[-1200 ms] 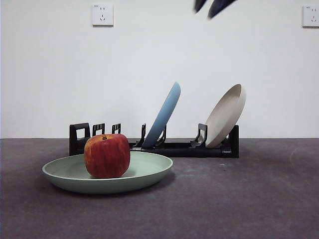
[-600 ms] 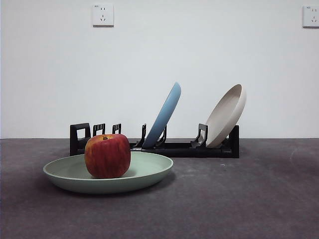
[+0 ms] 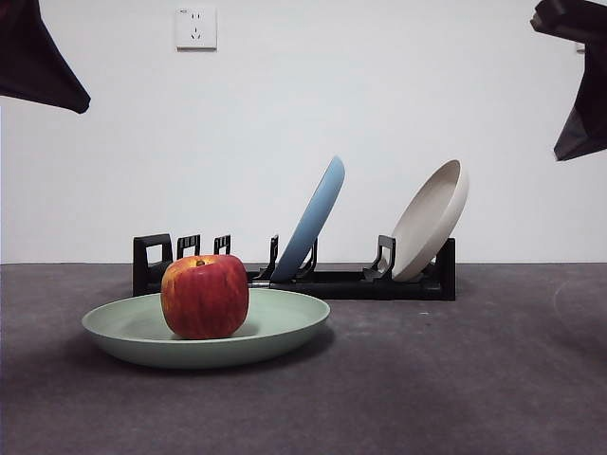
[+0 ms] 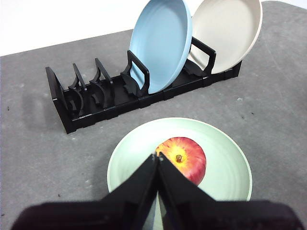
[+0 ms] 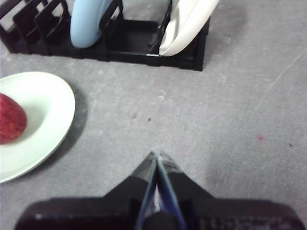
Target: Take the green plate from the plate rack,put the plate on the table,take the apple from the table,put the apple in the plate
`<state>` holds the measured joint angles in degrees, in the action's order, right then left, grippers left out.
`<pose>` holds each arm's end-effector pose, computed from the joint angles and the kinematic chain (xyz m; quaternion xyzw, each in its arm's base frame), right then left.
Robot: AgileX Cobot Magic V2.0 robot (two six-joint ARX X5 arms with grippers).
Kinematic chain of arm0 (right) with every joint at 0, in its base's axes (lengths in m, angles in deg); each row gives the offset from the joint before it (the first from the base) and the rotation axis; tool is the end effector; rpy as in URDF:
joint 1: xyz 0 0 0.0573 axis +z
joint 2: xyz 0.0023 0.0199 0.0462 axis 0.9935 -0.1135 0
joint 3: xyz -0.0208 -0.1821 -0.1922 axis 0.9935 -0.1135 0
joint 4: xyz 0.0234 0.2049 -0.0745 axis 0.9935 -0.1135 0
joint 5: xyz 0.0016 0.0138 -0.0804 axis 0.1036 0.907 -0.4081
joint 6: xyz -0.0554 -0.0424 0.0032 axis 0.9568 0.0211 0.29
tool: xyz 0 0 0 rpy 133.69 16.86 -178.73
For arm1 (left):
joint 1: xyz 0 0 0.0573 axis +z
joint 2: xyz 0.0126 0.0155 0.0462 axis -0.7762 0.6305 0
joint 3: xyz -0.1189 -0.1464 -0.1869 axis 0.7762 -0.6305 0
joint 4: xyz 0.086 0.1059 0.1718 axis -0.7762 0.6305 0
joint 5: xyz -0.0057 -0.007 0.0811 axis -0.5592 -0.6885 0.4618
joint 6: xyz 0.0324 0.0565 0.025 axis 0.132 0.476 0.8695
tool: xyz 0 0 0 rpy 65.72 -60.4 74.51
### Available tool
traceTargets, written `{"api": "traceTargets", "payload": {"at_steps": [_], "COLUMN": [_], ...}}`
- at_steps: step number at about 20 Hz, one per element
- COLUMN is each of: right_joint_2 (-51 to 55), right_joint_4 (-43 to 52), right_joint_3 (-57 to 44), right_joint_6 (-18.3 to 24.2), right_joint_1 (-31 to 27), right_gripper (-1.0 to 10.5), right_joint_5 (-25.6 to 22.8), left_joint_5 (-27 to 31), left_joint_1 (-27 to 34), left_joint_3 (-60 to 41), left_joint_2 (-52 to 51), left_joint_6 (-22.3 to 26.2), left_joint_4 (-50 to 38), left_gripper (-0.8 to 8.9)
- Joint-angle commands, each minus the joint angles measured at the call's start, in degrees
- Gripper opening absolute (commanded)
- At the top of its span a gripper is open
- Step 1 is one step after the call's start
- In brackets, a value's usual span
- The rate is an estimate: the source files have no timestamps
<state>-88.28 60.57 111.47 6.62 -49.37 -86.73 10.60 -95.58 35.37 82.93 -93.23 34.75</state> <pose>0.1270 0.0691 0.2337 -0.0106 0.2527 0.1328 0.9583 0.1135 -0.0843 0.2433 0.0378 0.1549 -0.1848 0.9698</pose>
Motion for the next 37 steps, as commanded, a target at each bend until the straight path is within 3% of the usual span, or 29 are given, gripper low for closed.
{"api": "traceTargets", "payload": {"at_steps": [1,10,12,17,23,28,37], "right_joint_2": [0.1,0.1,0.1,0.2,0.2,0.2,0.2], "right_joint_4": [0.5,0.5,0.5,0.5,0.5,0.5,0.5], "right_joint_3": [-0.3,-0.3,-0.3,-0.3,-0.3,-0.3,-0.3], "right_joint_6": [-0.8,-0.8,-0.7,-0.7,-0.8,-0.7,-0.8], "right_joint_1": [0.0,0.0,0.0,0.0,0.0,0.0,0.0], "right_gripper": [0.0,0.0,0.0,0.0,0.0,0.0,0.0], "right_joint_5": [-0.1,-0.1,-0.1,-0.1,-0.1,-0.1,-0.1], "left_joint_5": [0.3,0.2,1.9,0.4,-14.8,-16.5,-18.6], "left_joint_1": [0.1,0.1,2.2,15.9,32.8,39.3,45.7], "left_joint_3": [-0.2,-0.2,-0.2,-0.9,-11.7,-22.6,-26.1], "left_joint_2": [0.0,-0.9,-5.9,-18.4,-28.6,-34.1,-38.1], "left_joint_6": [-0.7,-0.6,3.3,6.5,8.3,7.9,5.8], "left_joint_4": [0.0,2.8,5.7,5.4,3.3,-4.0,2.7], "left_gripper": [-0.03,-0.03,-0.03,-0.03,-0.03,-0.03,-0.03]}}
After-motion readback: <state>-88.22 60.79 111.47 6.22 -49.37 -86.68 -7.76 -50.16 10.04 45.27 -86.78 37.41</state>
